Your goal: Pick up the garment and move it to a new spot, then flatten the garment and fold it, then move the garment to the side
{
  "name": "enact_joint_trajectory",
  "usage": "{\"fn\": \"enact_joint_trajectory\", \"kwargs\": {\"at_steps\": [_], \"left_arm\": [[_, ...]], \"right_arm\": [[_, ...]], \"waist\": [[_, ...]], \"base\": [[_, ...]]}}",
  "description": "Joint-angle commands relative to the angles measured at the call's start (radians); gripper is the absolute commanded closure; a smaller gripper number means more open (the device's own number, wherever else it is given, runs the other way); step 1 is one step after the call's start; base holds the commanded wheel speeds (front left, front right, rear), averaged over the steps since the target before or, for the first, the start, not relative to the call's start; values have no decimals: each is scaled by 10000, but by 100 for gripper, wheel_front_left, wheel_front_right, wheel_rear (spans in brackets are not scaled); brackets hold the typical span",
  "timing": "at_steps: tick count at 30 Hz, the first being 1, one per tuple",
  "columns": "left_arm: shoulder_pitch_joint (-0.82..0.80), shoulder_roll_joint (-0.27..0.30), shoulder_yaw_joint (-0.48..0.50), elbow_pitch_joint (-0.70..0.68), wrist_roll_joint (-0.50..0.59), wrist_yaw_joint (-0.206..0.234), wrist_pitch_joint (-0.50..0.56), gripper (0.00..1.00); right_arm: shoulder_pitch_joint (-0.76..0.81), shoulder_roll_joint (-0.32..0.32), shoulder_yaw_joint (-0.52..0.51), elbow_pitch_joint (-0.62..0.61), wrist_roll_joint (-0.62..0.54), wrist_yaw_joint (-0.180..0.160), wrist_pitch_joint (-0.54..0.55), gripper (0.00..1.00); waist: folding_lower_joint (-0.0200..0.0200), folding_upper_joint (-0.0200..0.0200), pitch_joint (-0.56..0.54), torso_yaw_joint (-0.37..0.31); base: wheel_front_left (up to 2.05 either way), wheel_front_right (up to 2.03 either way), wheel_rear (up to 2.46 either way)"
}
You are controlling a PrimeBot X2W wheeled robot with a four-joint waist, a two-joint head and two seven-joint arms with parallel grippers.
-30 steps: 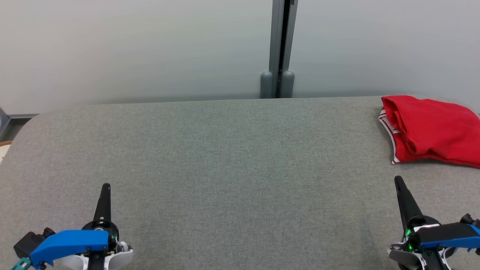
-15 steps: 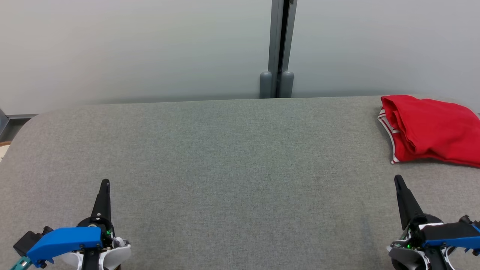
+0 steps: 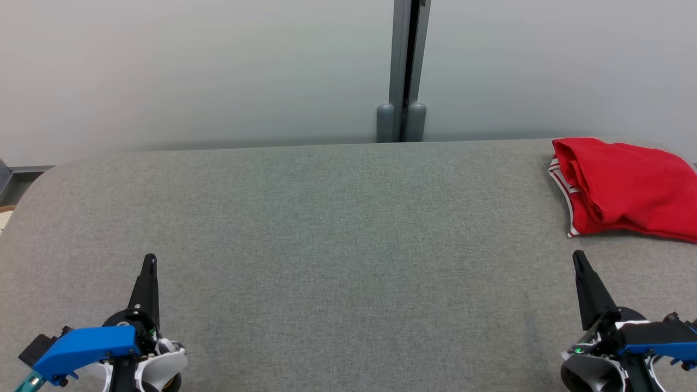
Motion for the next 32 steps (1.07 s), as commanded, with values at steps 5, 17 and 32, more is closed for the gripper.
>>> {"fn": "enact_joint_trajectory", "kwargs": {"at_steps": [5,17,32], "left_arm": [[-158,0,64,6,-478,-122,142,100],[-145,0,59,4,-437,-92,139,100],[-145,0,58,2,-438,-92,137,100]], "right_arm": [[-168,-44,-44,73,512,4,107,100],[-150,-42,-39,66,471,4,103,100],[-150,-42,-38,65,472,4,100,100]], "waist": [[0,-1,2,-6],[0,-1,2,-6],[0,-1,2,-6]], "base": [[0,0,0],[0,0,0],[0,0,0]]}}
